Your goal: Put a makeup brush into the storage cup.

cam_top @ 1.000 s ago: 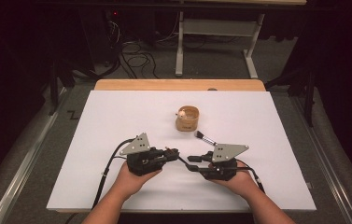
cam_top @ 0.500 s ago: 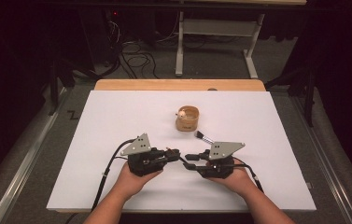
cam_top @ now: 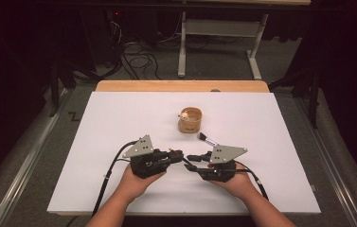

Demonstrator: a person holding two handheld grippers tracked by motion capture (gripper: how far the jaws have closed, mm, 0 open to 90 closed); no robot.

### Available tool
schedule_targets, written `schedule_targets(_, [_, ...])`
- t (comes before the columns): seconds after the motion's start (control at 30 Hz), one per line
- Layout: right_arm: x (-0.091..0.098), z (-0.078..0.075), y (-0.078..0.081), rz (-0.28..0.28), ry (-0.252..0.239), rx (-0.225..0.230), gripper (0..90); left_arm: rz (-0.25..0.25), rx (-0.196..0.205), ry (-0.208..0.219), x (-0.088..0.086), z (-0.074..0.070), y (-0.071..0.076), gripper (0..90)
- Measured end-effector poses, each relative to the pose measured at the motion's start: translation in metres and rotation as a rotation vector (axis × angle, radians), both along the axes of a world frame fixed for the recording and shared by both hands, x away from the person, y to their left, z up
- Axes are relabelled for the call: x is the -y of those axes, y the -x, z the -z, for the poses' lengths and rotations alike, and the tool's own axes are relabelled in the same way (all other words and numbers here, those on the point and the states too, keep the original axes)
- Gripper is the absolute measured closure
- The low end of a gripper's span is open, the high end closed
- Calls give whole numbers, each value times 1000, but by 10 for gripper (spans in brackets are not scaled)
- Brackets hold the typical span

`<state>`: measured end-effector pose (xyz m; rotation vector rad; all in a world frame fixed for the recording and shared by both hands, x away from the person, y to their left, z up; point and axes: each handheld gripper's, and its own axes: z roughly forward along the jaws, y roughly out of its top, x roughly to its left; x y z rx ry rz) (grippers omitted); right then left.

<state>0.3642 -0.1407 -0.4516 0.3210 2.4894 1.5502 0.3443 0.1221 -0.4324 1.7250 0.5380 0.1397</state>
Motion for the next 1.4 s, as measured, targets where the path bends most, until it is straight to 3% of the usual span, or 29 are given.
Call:
schedule_targets(0.37, [-7, 0, 6, 28, 4, 78, 717, -3, 1, 4, 3, 1, 0, 826])
schedule_targets(0.57, [-9, -2, 9, 43, -16, 129, 756, -6, 0, -4, 4, 2, 0, 826])
schedule_targets(0.93, [-11, -2, 11, 41, -8, 160, 783, -8, 3, -30, 6, 2, 0, 826])
schedule_targets(1.4, [-11, -1, 12, 33, 5, 168, 843, -6, 2, -35, 7, 2, 0, 825])
